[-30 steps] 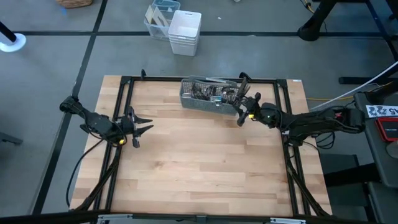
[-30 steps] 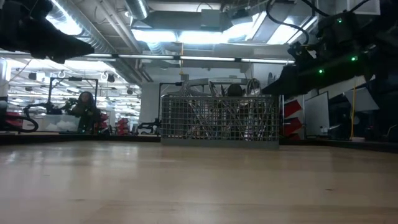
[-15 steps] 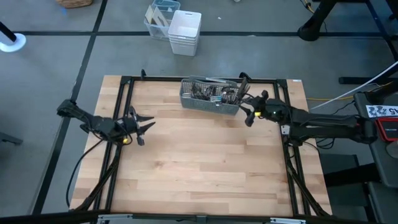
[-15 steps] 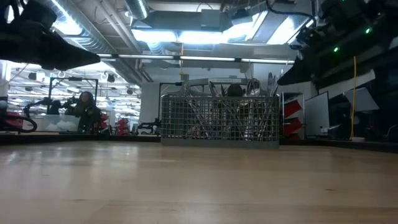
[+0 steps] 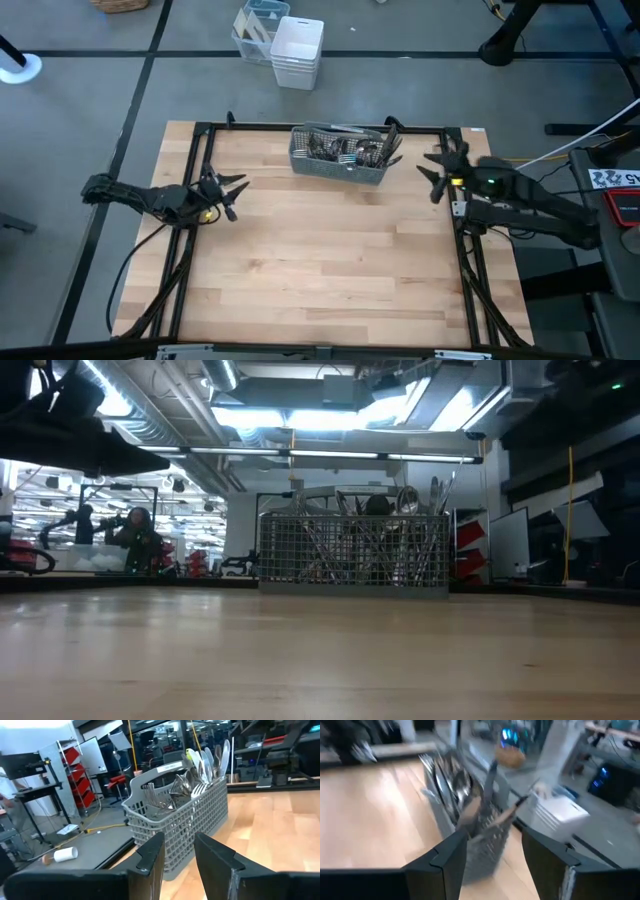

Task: Sort silverware
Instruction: Return to Home Position

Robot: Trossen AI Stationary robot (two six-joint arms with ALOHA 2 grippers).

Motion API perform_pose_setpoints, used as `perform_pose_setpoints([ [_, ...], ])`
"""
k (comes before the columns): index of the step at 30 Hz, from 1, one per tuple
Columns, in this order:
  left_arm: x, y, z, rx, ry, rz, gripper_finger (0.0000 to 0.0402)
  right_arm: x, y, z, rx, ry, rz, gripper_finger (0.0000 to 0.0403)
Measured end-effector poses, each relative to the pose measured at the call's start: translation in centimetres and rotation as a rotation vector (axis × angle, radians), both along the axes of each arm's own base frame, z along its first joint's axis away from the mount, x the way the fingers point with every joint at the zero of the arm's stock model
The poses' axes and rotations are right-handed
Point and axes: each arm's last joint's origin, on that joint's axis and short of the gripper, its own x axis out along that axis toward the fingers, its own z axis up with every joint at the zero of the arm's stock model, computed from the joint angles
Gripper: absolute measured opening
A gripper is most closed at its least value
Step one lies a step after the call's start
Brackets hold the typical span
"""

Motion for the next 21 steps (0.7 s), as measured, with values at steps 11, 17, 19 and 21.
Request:
perform_pose_setpoints([
  [11,0.0,0.4,0.0,-0.041,-0.025,0.035,0.01,-2.6,1.7,-2.3,0.046,-0.323,0.282,0.0193],
  [17,0.0,0.5,-0.1,-0.072,-0.045,0.044,0.01,-1.8,1.4,-3.5,0.043,-0.405,0.282,0.0193],
  [19,0.0,0.5,-0.1,-0.051,-0.031,0.045,0.01,-1.1,1.2,-4.3,0.018,-0.42,0.289,0.0193],
  [21,0.0,0.5,-0.1,-0.045,-0.026,0.045,0.01,-0.5,1.0,-5.8,0.02,-0.415,0.289,0.0193],
])
